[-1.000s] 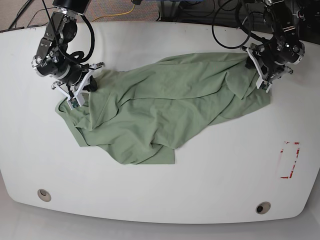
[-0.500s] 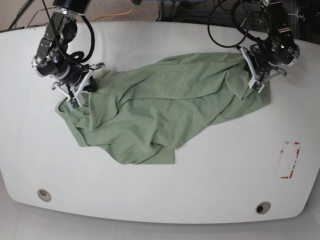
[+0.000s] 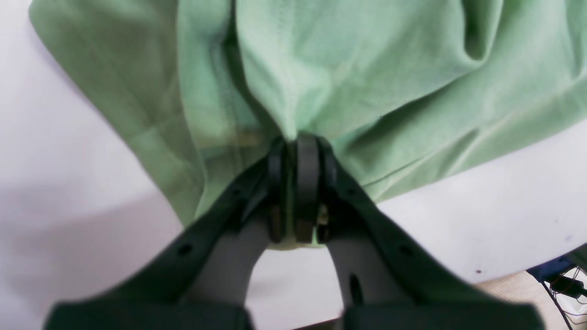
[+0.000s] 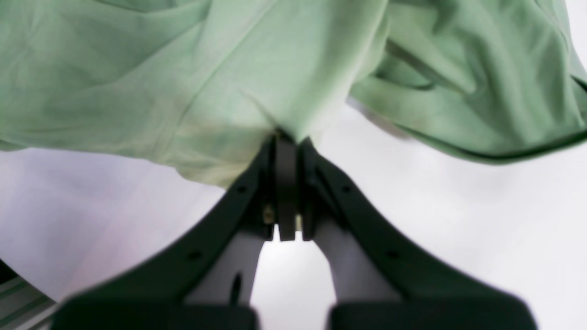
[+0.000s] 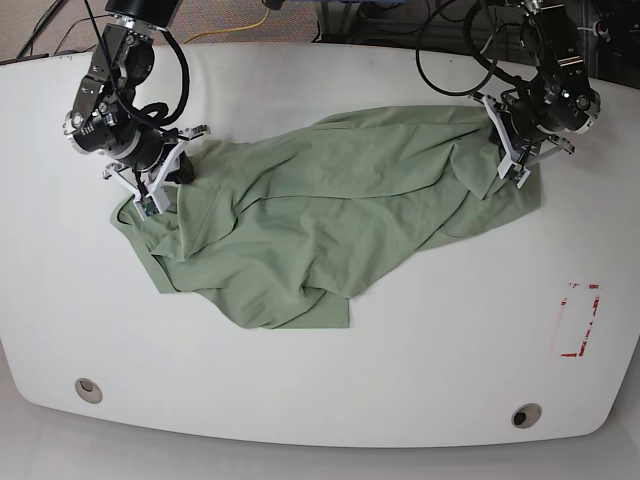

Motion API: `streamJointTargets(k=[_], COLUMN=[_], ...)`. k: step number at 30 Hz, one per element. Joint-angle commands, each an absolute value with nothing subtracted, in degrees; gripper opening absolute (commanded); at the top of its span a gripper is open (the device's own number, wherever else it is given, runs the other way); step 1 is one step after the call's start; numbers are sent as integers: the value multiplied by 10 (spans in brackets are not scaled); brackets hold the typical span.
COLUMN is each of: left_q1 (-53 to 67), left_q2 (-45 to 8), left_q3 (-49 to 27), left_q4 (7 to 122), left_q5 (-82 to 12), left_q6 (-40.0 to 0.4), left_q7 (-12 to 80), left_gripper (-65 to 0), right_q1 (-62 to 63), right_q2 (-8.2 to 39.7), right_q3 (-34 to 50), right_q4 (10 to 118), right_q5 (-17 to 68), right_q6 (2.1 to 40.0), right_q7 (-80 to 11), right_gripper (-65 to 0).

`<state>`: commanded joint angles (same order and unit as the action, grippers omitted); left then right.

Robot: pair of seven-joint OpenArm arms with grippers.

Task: Layout the t-shirt on the table in an organized manner, then fold the t-shirt properly
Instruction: 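Move the left gripper to the shirt's opposite corner and pinch it, then lift the shirt with both grippers and pull it across the table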

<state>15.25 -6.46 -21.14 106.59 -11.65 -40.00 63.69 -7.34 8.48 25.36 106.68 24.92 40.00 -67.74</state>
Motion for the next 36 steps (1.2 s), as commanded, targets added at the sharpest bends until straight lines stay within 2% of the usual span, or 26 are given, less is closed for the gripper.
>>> streamJointTargets(k=[10,17,26,36], left_q1=[150,107,-9,-195], left_q2=[-65,-68,-107,-118], left_q3=[-219,-233,-268,-300], left_q4=[1107,1147,1147,1145], left_q5=[-119,-119,-120,-119], left_q6=[-400,-400,-400,-400], left_q7=[636,639,643,745], left_gripper=[-649,-650,-650,-650], right_q1=[-68,-44,43,147], right_q2=[85,85,109,138], right_q3=[255,255,257,255], right_q4=[1084,1125,1126,1108], right_q5=[249,249,247,247], right_q6=[400,400,400,400], right_q7=[-677,-681,-726,-730], right_gripper=[-650,-650,-650,-650])
